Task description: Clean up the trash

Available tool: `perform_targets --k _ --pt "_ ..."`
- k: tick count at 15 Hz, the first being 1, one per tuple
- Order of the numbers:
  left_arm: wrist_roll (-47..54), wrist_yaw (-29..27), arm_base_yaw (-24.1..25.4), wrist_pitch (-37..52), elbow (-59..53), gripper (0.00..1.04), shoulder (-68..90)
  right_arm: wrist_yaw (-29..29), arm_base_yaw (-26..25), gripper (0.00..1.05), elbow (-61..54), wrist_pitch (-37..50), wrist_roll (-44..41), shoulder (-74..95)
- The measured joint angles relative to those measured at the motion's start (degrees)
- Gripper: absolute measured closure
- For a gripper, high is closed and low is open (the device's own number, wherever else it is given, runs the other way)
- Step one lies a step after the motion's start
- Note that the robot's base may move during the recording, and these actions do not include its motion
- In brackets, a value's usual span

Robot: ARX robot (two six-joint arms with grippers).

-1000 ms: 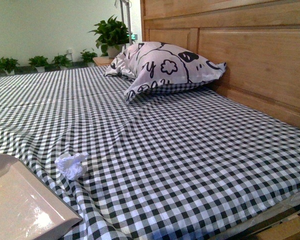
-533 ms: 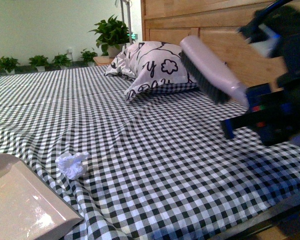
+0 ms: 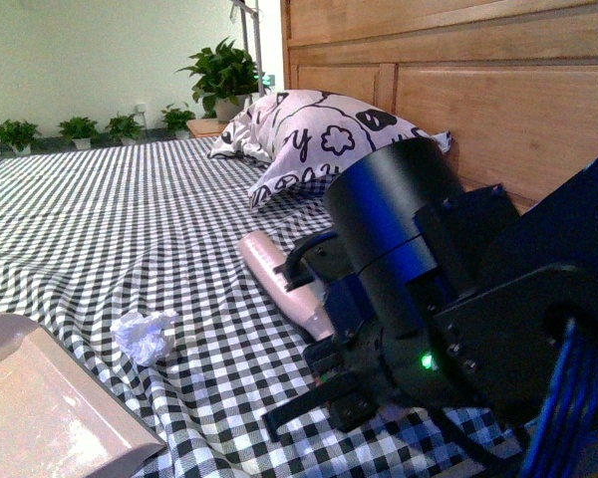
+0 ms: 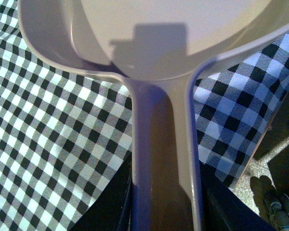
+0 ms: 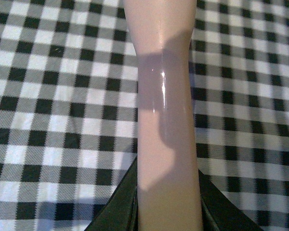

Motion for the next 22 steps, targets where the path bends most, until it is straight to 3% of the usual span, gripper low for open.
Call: perform_targets --k 3,8,10,12,17,18,19,20,22 --pt "0.0 0.0 0.0 0.0 0.0 0.77 0.0 -2.03 4.26 0.86 -0.17 -0.09 1.36 0.85" --pt "0.04 -0.02 0.0 0.0 0.0 0.77 0.0 -24.02 6.03 0.86 -4.83 -8.74 0.98 -11.08" --pt "0.07 -0.02 0.0 0.0 0.0 0.77 0.0 -27.43 5.14 0.86 -5.99 -10.23 1.01 -15.65" --pt "0.09 -0.04 0.0 0.0 0.0 0.77 0.02 -26.05 1.77 0.86 -6.93 -10.71 1.27 -18.29" --pt "0.11 -0.04 0.0 0.0 0.0 0.77 0.02 -18.56 -10.14 0.86 -10.4 -1.64 2.67 -20.39" --pt "-3.69 -2.89 -0.46 7.41 -3.1 0.77 -1.31 -16.83 -13.46 0.86 -11.96 -0.22 2.38 -20.65" --pt "-15.21 -7.63 -1.25 25.03 -8.72 0.77 -2.73 -15.89 -18.12 0.86 -13.27 1.62 2.47 -21.31" --pt "-24.2 -11.26 -1.27 33.11 -8.87 0.77 -2.73 -16.0 -21.38 0.86 -13.79 1.84 2.51 -22.62" --pt "-40.41 -14.67 -0.98 40.68 -8.04 0.77 -3.74 -18.82 -28.2 0.86 -14.45 0.28 2.69 -28.57"
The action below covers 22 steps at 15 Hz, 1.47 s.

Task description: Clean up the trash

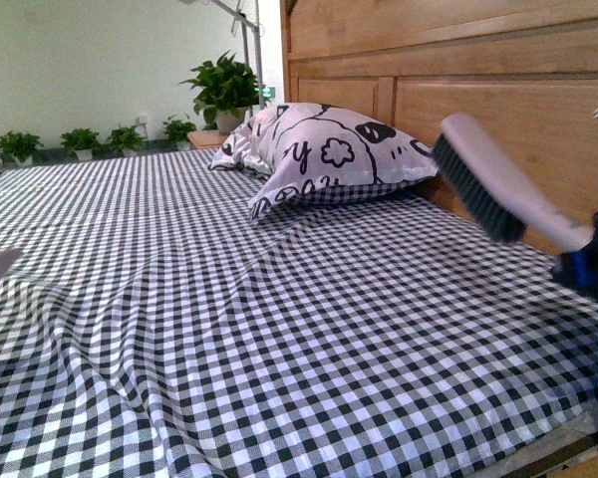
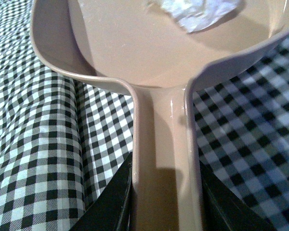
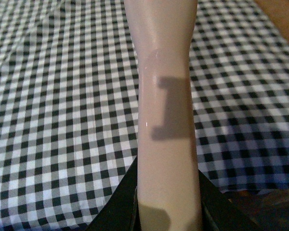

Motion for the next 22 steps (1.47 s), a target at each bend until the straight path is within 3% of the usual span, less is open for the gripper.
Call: perform_targets --k 2,5,8,10,12,17,22 --pt "-10.51 -1.4 0.55 1.7 0.76 0.77 -3.61 -7.34 -5.68 0.86 -0.87 -4.7 0.57 -11.5" --pt "-16.22 -2.32 -0.24 0.9 0.76 0.77 -16.13 -14.38 -8.87 0.86 -2.43 -10.21 3.96 -26.14" --pt "-21.11 -3.04 -4.52 -9.53 0.68 0.77 -36.89 -17.66 -10.64 0.86 -2.58 -15.28 10.01 -40.59" --pt "-22.99 -1.99 -5.75 -15.21 0.68 0.77 -45.81 -17.84 -10.86 0.86 -2.8 -17.53 12.44 -45.46" --pt "-23.41 -4.66 -9.2 -16.39 0.68 0.77 -48.19 -16.63 -9.97 0.86 -3.45 -18.62 13.9 -48.72" --pt "-23.17 -12.94 -22.32 -18.93 0.48 0.77 -50.51 -9.75 -7.17 0.86 -4.5 -21.75 16.33 -54.25" --pt "-22.95 -13.14 -22.84 -18.93 0.26 0.77 -50.62 -7.56 -9.51 0.86 -4.5 -22.25 16.55 -54.29"
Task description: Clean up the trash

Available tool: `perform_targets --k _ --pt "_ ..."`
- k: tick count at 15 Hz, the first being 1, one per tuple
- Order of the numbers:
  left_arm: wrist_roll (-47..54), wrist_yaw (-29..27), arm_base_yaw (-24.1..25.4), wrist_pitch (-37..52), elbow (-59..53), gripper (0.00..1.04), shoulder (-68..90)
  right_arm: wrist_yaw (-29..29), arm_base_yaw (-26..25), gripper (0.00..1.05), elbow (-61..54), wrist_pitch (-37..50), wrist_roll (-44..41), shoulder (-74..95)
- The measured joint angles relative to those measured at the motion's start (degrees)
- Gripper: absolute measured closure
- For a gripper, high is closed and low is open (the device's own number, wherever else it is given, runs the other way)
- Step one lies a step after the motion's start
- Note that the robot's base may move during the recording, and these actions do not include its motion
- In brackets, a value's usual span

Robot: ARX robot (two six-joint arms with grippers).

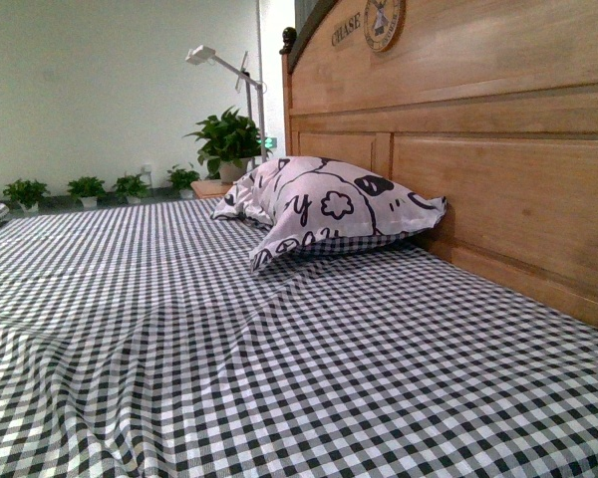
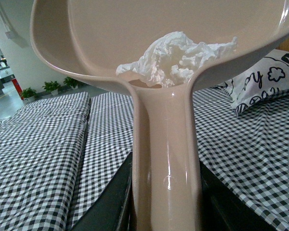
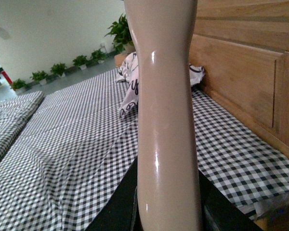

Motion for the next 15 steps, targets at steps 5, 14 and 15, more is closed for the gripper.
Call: perform_targets --k 5,14,15 --pt "0.0 0.0 0.0 0.0 0.0 0.77 -0.02 0.02 0.0 0.86 0.0 0.0 0.0 0.0" --pt "0.0 0.0 0.0 0.0 0.0 0.77 -0.02 0.02 0.0 0.86 0.0 0.0 0.0 0.0" --pt "0.0 0.02 0.0 0.0 0.0 0.77 -0.02 0.02 0.0 0.86 0.0 0.0 0.0 -0.02"
